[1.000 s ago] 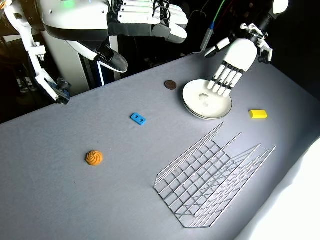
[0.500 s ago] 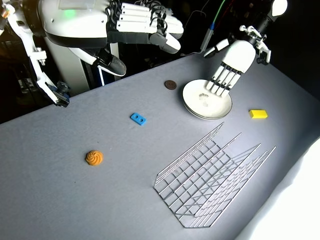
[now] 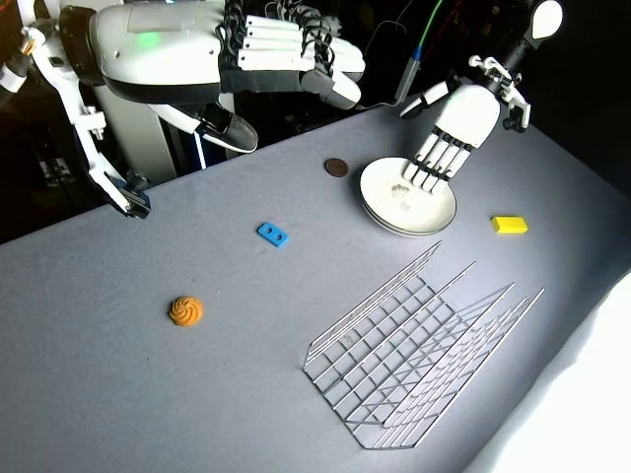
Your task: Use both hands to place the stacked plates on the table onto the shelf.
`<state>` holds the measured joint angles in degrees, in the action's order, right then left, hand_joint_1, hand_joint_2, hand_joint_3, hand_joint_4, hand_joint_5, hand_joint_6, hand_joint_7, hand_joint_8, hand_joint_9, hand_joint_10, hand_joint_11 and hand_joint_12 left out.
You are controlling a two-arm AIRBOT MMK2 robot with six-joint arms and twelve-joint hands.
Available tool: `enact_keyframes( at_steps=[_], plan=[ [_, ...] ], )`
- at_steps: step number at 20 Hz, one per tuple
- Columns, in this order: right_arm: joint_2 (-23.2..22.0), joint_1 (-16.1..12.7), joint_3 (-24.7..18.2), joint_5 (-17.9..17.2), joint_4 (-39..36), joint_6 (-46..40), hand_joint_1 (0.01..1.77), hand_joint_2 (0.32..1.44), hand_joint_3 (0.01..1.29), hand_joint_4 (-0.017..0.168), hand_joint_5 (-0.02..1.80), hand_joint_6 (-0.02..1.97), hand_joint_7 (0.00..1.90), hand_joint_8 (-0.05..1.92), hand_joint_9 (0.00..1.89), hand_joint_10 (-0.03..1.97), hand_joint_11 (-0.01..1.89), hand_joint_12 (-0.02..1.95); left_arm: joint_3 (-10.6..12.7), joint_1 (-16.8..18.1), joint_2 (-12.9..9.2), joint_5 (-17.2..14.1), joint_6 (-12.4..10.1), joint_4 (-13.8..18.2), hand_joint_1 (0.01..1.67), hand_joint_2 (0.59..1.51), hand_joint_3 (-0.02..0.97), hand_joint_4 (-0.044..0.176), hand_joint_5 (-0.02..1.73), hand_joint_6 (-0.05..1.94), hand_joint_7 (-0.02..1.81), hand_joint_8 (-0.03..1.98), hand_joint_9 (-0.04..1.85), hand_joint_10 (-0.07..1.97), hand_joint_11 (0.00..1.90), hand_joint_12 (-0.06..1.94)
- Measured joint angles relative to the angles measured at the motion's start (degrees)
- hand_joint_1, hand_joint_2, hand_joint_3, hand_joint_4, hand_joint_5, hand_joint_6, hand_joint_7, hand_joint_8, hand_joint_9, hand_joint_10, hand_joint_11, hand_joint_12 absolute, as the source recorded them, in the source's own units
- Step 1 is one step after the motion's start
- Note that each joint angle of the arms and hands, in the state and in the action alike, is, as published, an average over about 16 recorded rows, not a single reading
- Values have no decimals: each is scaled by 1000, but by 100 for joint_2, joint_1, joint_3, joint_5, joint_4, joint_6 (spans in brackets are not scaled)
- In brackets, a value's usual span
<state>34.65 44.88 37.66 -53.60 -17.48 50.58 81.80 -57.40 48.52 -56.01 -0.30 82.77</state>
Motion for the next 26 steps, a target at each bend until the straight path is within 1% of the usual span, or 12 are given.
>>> enact_keyframes(
  at_steps=[3, 6, 11, 14, 20, 26],
  plan=[
    [263, 12, 164, 240, -51, 90, 1279, 976, 22, -3, 148, 25, 84, 10, 86, 9, 15, 530, -142, 61, 24, 83, 25, -14, 17, 1069, 35, -4, 1, -11, -6, 4, 12, 3, 14, -6],
    [556, -37, 350, 530, -88, 186, 1281, 980, 22, -3, 154, 25, 98, 10, 103, 9, 15, 562, -316, 155, 56, 180, 41, -27, 17, 1069, 34, -4, -4, -15, -8, 0, 13, 3, 15, -2],
    [1130, -195, 691, 1075, -147, 328, 1289, 981, 22, -3, 177, 25, 128, 10, 133, 9, 14, 597, -589, 326, 129, 325, 46, -49, 17, 1071, 33, -6, -10, -20, -7, -4, 16, 3, 14, 4],
    [1499, -338, 902, 1382, -146, 360, 1292, 977, 22, -3, 196, 24, 147, 10, 148, 9, 15, 608, -704, 416, 180, 381, 46, -60, 16, 1072, 33, -6, -10, -22, -6, -4, 18, 5, 14, 7],
    [2272, -664, 1332, 1944, -131, 377, 1274, 977, 22, -3, 250, 25, 205, 10, 195, 9, 15, 681, -766, 520, 264, 425, 46, -83, 16, 1072, 33, -6, -11, -23, -2, -4, 18, 5, 14, 7],
    [3064, -905, 1818, 2429, -137, 383, 1252, 975, 23, -3, 341, 25, 299, 10, 275, 10, 14, 837, -742, 553, 308, 423, 47, -101, 16, 1073, 32, -6, -9, -23, -2, -5, 16, 5, 14, 7]
  ],
)
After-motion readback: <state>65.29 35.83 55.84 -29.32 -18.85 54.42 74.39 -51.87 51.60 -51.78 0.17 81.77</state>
